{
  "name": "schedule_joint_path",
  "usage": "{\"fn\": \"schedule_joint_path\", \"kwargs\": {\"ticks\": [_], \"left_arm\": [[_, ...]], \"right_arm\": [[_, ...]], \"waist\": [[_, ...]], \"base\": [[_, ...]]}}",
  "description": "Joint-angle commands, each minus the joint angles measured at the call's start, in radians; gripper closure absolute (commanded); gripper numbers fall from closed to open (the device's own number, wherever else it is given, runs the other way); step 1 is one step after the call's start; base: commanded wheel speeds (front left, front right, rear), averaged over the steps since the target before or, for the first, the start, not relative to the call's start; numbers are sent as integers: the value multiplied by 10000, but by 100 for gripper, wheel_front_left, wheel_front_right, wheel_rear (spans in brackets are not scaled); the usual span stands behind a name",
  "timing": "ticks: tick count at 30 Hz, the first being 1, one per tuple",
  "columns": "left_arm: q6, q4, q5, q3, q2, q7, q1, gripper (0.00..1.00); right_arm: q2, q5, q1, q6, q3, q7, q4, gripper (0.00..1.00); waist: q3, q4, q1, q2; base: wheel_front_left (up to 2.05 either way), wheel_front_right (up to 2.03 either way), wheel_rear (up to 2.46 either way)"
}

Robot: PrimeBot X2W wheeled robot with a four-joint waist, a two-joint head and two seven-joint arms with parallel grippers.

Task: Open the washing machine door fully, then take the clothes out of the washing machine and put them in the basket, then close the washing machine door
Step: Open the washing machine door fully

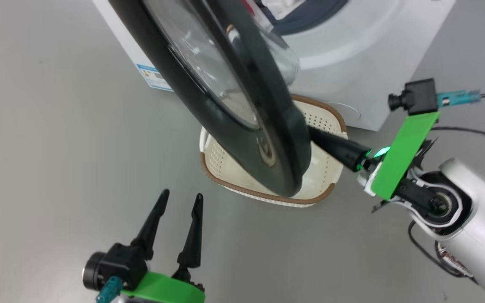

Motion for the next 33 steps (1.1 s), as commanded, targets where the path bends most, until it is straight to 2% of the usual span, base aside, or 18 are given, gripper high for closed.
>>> {"fn": "schedule_joint_path", "kwargs": {"ticks": [1, 17, 33], "left_arm": [[68, -235, -135, 267, 112, -76, 172, 0], [138, -198, -117, 189, 112, -76, 781, 0], [344, -243, -90, 282, 112, -76, 1004, 0]], "right_arm": [[191, -84, 284, 54, 58, 75, -362, 100], [864, -366, 1019, 54, 47, 254, -264, 100], [1322, -559, 1213, 54, 185, 390, -188, 100]], "waist": [[-191, 190, 0, 0], [-961, 1348, 0, 0], [-1207, 2286, 0, 0]], "base": [[0, 0, 0], [0, 0, 0], [0, 0, 0]]}}
